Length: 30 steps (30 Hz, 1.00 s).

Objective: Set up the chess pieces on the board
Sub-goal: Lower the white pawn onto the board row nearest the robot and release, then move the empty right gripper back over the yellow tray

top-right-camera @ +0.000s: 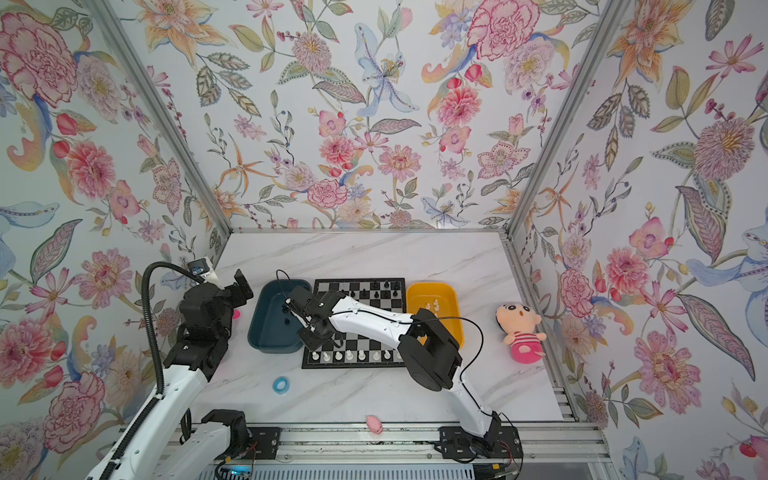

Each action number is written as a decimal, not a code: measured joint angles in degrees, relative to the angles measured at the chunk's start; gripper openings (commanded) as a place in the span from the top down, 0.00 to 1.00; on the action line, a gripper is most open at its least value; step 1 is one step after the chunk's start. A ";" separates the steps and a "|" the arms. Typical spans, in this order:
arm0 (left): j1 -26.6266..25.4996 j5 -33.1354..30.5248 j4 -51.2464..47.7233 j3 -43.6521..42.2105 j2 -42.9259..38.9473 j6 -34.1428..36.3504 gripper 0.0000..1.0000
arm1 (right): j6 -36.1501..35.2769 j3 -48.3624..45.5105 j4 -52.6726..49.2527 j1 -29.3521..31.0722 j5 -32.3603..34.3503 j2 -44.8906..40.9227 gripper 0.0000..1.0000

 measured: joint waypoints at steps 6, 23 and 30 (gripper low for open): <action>0.00 0.07 0.11 -0.13 -0.17 0.00 0.08 | 0.33 0.00 0.74 0.00 -0.42 1.31 1.00; 0.00 0.24 0.87 -0.94 -0.63 0.00 0.08 | 0.98 0.00 1.33 0.00 -0.87 2.93 0.84; 0.00 0.24 1.01 -1.25 -1.07 0.00 0.08 | 1.42 -0.11 1.33 0.17 -0.79 2.93 0.73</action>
